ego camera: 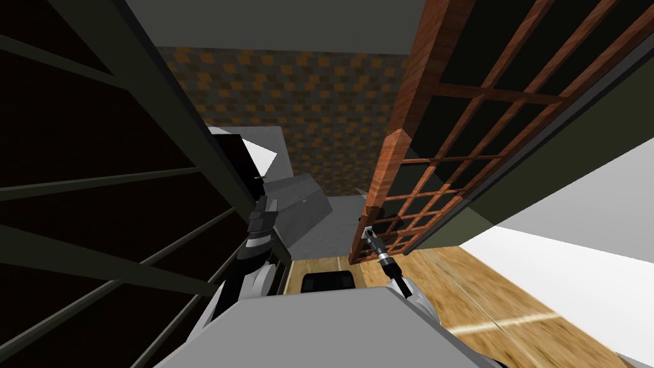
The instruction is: Pull the door open
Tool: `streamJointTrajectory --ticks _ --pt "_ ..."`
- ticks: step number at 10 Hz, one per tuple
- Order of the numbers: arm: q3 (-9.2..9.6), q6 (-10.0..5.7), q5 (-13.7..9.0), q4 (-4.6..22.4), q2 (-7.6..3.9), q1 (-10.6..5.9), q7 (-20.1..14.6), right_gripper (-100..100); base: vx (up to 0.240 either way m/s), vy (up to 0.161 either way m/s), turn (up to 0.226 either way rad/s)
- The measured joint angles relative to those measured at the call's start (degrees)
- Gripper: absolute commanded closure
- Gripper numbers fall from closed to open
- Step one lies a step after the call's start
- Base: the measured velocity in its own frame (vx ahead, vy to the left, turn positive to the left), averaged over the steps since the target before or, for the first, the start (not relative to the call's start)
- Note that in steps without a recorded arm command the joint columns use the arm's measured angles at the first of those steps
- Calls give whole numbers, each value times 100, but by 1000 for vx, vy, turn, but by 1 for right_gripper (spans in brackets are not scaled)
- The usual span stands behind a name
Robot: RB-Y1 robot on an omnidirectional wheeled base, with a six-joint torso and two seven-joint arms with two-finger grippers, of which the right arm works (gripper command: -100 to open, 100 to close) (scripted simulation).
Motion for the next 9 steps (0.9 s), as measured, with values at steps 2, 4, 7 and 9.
streamJointTrajectory --ticks 2,4,7,9 --pt "26 7 -64 7 -6 -15 -211 100 -27 -20 42" --pt "64 16 -143 18 -12 -23 -475 100 -30 -17 46" --pt "126 29 -285 28 -28 -44 -913 100 -39 -19 61" --pt "167 28 -369 58 -34 -72 -1178 100 -28 -18 25"
